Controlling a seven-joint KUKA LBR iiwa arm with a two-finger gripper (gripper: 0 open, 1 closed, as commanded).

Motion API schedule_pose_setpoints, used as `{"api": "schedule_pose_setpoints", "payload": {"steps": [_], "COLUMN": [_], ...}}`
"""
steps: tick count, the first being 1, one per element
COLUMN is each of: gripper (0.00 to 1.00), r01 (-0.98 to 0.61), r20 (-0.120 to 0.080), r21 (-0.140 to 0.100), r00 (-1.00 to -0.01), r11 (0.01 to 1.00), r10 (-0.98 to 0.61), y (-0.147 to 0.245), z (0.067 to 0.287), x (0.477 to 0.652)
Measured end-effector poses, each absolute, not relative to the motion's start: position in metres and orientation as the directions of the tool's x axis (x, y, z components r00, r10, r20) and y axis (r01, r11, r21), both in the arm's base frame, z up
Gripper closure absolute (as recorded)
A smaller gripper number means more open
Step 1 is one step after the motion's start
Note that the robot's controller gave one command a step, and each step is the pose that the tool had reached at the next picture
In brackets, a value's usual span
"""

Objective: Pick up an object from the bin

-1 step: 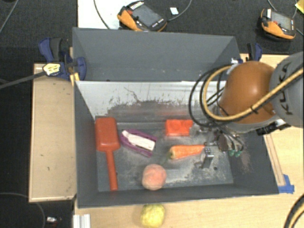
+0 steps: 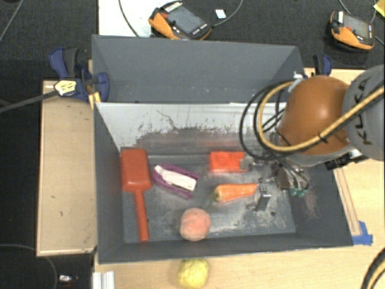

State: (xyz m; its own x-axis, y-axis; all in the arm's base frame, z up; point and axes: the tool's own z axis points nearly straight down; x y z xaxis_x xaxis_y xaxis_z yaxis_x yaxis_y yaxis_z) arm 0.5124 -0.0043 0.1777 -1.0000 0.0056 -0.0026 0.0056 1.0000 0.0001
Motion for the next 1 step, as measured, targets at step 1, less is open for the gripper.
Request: {"api": "schedule_pose_setpoints", "payload": {"steps": [1], "gripper": [0.00], "r01": [0.021], "r20": [-0.002], "r21": [0.001], "r00": [-1.000], "r11": [1.000], "r10": [0.021], "y": [-0.0093], "z": [0.1176], "x": [0.5411]}}
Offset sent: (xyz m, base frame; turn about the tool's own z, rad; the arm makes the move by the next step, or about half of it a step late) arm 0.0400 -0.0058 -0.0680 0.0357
